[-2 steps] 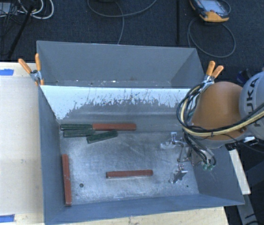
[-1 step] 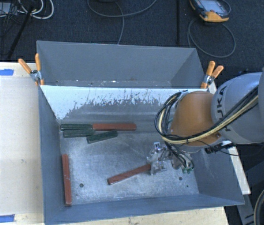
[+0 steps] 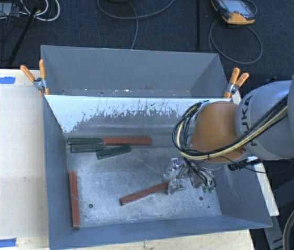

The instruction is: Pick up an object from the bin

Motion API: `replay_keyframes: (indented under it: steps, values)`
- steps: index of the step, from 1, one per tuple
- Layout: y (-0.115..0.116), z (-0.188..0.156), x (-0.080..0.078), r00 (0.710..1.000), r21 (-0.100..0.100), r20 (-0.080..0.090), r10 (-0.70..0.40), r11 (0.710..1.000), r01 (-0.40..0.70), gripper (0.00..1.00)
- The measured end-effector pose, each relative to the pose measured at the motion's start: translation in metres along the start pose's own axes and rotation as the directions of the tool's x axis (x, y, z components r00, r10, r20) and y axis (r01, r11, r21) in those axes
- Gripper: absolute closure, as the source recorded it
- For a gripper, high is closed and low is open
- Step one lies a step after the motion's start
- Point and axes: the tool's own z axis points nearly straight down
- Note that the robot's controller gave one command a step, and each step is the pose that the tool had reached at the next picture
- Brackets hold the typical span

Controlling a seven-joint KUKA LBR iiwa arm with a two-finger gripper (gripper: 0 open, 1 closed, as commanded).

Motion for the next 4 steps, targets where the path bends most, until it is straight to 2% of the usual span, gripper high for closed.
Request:
replay_keyframes:
  steps: [1, 2, 3, 4]
  values:
    - [0.022, -0.133, -0.031, 0.999, -0.001, -0.012, -0.030, 1.000, 0.030, 1.00]
    - [0.022, -0.133, -0.031, 0.999, -0.001, -0.013, -0.030, 1.000, 0.030, 0.00]
    - [0.022, -0.133, -0.031, 0.999, -0.001, -0.013, -0.031, 1.000, 0.031, 0.00]
    - [0.028, -0.089, -0.041, 0.998, 0.000, -0.006, -0.069, 0.998, 0.069, 0.00]
